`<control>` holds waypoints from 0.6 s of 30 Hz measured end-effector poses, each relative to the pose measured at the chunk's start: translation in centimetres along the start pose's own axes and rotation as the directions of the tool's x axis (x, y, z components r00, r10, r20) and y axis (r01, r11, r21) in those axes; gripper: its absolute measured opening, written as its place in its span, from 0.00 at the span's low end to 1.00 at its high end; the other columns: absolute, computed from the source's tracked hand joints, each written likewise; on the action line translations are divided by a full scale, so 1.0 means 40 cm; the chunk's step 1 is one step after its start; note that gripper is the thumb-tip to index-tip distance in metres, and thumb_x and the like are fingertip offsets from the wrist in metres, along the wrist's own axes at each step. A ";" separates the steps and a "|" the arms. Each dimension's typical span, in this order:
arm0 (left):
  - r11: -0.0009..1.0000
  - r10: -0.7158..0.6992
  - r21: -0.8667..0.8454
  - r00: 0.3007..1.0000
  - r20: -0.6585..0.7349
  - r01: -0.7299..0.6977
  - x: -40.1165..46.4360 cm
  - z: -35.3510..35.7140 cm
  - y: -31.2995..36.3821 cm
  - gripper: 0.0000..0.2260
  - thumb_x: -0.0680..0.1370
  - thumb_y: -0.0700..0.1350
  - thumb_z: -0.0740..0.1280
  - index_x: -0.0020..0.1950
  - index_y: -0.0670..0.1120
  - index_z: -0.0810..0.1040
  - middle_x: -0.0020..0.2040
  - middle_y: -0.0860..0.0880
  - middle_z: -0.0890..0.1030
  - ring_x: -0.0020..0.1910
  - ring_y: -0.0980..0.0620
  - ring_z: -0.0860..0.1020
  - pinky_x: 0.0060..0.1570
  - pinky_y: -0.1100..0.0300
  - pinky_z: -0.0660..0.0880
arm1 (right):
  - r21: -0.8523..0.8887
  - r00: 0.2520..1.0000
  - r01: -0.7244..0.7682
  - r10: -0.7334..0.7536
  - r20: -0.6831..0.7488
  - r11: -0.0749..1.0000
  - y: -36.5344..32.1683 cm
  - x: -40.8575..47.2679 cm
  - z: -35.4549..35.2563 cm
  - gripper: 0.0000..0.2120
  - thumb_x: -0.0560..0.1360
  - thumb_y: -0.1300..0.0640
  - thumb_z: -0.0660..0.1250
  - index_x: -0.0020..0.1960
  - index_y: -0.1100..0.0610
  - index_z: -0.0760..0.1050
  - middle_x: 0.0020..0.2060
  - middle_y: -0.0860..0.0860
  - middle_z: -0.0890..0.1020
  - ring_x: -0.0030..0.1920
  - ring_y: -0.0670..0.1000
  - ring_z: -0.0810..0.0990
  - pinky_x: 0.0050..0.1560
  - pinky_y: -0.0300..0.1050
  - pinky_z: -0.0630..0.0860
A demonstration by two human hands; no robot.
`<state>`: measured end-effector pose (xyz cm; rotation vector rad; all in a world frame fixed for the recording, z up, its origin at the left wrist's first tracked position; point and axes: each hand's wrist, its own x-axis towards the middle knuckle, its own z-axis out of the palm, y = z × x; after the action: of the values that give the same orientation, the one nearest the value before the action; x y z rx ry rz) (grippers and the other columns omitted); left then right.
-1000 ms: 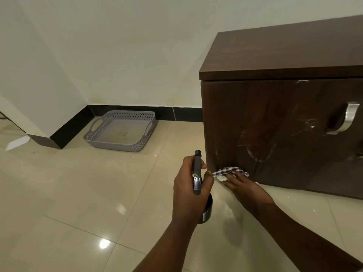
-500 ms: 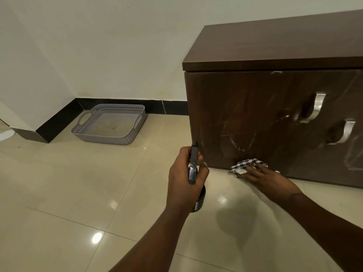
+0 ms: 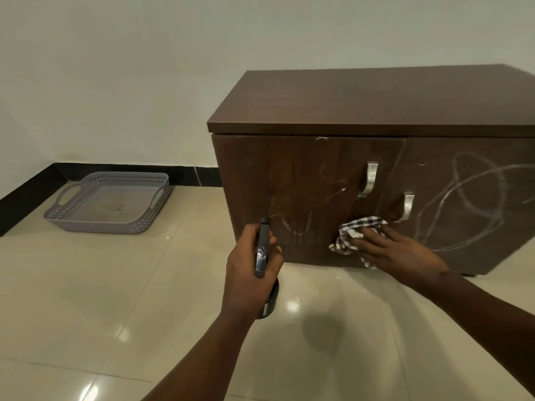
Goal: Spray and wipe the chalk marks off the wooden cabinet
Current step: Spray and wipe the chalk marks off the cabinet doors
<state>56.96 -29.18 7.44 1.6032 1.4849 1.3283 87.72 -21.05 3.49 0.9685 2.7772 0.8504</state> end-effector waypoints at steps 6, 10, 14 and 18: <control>0.999 0.040 -0.021 0.999 0.024 -0.039 0.023 0.043 0.051 0.08 0.78 0.39 0.68 0.53 0.51 0.74 0.47 0.54 0.81 0.46 0.57 0.79 0.44 0.73 0.73 | -0.005 0.995 -0.089 0.089 -0.037 0.996 0.061 0.009 -0.093 0.33 0.62 0.69 0.75 0.66 0.58 0.75 0.70 0.57 0.70 0.66 0.64 0.72 0.58 0.61 0.75; 0.999 0.050 -0.016 0.998 0.026 -0.049 0.028 0.071 0.072 0.08 0.79 0.41 0.68 0.55 0.50 0.74 0.47 0.55 0.80 0.47 0.58 0.79 0.45 0.73 0.74 | -0.025 0.993 -0.103 0.101 -0.065 0.994 0.076 0.011 -0.142 0.34 0.59 0.70 0.76 0.65 0.58 0.76 0.67 0.58 0.73 0.62 0.64 0.74 0.57 0.59 0.76; 0.999 0.046 -0.022 0.999 0.025 -0.045 0.026 0.079 0.088 0.09 0.79 0.41 0.68 0.57 0.49 0.74 0.48 0.55 0.80 0.47 0.58 0.79 0.44 0.74 0.74 | -0.055 0.990 -0.103 0.097 -0.099 0.993 0.081 0.007 -0.180 0.33 0.58 0.70 0.76 0.62 0.59 0.77 0.64 0.58 0.76 0.59 0.65 0.76 0.54 0.57 0.77; 0.999 0.048 -0.019 0.999 0.020 -0.048 0.026 0.073 0.095 0.10 0.79 0.41 0.69 0.58 0.49 0.74 0.48 0.55 0.80 0.48 0.57 0.80 0.47 0.69 0.74 | -0.078 0.989 -0.100 0.090 -0.120 0.992 0.097 0.008 -0.205 0.33 0.60 0.68 0.77 0.64 0.58 0.74 0.65 0.59 0.74 0.60 0.64 0.72 0.56 0.56 0.76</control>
<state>60.97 -28.40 10.15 1.6451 1.4269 1.3442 87.56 -22.27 12.49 1.0780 2.7826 1.0607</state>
